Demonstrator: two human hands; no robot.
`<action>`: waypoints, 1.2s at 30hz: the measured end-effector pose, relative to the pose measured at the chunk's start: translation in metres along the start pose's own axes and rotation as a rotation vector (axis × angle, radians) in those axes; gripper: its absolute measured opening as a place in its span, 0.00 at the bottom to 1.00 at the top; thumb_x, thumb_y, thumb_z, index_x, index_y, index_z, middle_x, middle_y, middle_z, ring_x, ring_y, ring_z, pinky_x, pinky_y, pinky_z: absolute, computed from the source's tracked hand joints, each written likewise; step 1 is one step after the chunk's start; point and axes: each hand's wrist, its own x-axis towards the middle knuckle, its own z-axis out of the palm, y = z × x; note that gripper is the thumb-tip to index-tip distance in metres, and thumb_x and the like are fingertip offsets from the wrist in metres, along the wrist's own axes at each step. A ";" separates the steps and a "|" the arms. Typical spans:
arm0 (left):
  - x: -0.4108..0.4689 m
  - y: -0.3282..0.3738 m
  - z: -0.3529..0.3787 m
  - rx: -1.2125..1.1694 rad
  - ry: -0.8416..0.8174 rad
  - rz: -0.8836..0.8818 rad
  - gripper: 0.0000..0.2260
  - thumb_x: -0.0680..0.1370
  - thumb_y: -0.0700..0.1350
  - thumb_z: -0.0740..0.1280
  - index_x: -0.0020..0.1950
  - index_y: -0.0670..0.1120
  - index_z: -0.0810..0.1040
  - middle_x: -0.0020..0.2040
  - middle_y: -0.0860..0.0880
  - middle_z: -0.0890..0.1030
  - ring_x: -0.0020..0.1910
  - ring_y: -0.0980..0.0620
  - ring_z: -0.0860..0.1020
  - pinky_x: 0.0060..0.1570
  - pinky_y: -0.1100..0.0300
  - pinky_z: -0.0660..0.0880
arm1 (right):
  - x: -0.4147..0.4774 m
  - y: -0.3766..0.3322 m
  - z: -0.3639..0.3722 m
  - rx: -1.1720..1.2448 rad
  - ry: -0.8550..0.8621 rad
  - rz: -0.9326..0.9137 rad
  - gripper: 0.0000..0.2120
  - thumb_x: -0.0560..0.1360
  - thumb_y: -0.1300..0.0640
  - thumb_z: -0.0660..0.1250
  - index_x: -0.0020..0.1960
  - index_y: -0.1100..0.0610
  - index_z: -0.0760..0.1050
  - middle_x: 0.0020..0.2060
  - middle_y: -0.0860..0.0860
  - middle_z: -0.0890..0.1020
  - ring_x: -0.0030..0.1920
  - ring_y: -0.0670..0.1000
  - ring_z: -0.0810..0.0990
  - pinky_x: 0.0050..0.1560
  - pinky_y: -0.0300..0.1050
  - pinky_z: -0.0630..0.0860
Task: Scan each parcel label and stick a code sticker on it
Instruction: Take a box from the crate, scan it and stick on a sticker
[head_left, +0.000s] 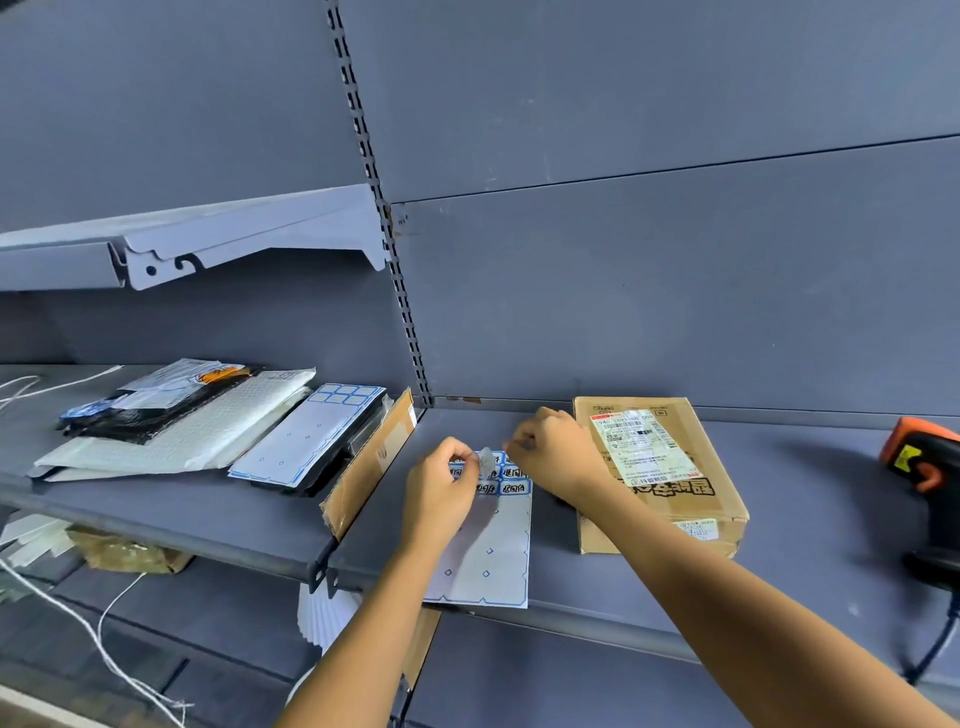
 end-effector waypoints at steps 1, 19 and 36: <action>0.002 0.005 0.002 0.017 0.026 0.066 0.04 0.77 0.40 0.65 0.41 0.44 0.76 0.39 0.53 0.79 0.40 0.53 0.77 0.39 0.59 0.72 | 0.000 -0.001 -0.004 0.117 0.002 0.075 0.15 0.75 0.51 0.64 0.33 0.58 0.74 0.34 0.53 0.73 0.40 0.55 0.72 0.38 0.42 0.66; 0.002 0.057 0.058 0.252 0.240 0.707 0.07 0.73 0.47 0.65 0.38 0.47 0.79 0.41 0.53 0.79 0.46 0.49 0.73 0.47 0.55 0.66 | -0.025 0.040 -0.053 0.600 0.002 0.402 0.06 0.72 0.57 0.69 0.41 0.59 0.82 0.38 0.58 0.81 0.41 0.51 0.75 0.42 0.45 0.74; -0.002 0.114 0.109 0.415 -0.344 0.518 0.12 0.78 0.48 0.61 0.60 0.50 0.77 0.61 0.51 0.76 0.62 0.48 0.70 0.59 0.55 0.65 | -0.048 0.145 -0.112 0.286 0.184 0.591 0.07 0.76 0.60 0.58 0.41 0.60 0.70 0.33 0.55 0.68 0.32 0.51 0.62 0.31 0.44 0.57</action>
